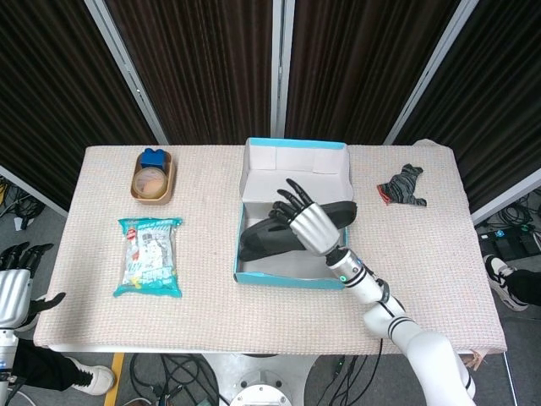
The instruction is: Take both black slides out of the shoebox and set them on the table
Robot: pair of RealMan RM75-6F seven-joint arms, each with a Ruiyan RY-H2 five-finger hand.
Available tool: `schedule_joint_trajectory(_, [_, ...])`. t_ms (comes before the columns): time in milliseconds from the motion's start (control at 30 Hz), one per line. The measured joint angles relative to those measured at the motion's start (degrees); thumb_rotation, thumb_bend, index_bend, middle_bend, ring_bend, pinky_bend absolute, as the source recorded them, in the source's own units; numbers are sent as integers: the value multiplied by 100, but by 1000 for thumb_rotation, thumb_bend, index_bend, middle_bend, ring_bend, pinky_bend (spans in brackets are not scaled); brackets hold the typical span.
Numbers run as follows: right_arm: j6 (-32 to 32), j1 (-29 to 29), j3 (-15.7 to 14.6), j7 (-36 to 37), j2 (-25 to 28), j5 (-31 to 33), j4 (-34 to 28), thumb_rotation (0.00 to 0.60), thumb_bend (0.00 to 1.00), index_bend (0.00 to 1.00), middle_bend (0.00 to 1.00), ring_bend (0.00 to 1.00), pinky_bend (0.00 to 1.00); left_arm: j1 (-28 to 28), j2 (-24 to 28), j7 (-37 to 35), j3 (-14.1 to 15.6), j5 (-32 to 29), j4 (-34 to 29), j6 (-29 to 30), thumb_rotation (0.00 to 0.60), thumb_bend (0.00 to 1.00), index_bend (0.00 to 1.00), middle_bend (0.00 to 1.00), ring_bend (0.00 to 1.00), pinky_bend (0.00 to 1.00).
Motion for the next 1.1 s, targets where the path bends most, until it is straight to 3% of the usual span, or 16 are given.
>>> schedule_joint_trajectory(200, [230, -356, 110, 133, 738, 266, -484, 600, 703, 581, 370, 184, 84, -76, -7, -2, -28, 12, 10, -82, 600, 0, 173, 205, 106, 118])
schedule_joint_trajectory(367, [93, -990, 51, 386, 1630, 575, -1512, 600, 703, 569, 367, 180, 83, -137, 5, 10, -59, 17, -26, -120, 600, 0, 173, 205, 106, 118])
schedule_joint_trajectory(567, [-740, -1815, -310, 719, 2924, 1010, -2803, 600, 696, 523, 326, 155, 84, -182, 15, 35, -48, 53, -35, -153, 600, 0, 173, 205, 106, 118])
schedule_joint_trajectory(767, [-1788, -2031, -539, 935, 3045, 1326, -2733, 600, 645, 385, 238, 69, 25, -137, 1, 18, 1, 140, -26, -56, 600, 0, 174, 205, 106, 118])
schedule_joint_trajectory(833, [-2049, -2012, -609, 890, 2951, 1347, -2525, 600, 518, 232, 156, 17, 2, -104, 22, 30, 19, 131, -39, -33, 600, 0, 173, 205, 106, 118])
schedule_joint_trajectory(900, [-2309, -1977, -671, 766, 2893, 1356, -2395, 600, 272, 57, 50, 0, 0, -68, 54, 35, 29, 110, -62, 1, 600, 0, 173, 205, 106, 118])
schedule_joint_trajectory(967, [-2598, -1937, -716, 472, 2855, 1384, -2308, 600, 47, 0, 1, 0, 0, -41, 78, 44, 31, 96, -90, 38, 600, 0, 173, 205, 106, 118])
schedule_joint_trajectory(1100, [-2787, -1905, -716, -419, 2854, 1483, -2301, 600, 0, 0, 0, 0, 0, -41, 99, 61, 39, 99, -115, 30, 600, 0, 173, 205, 106, 118])
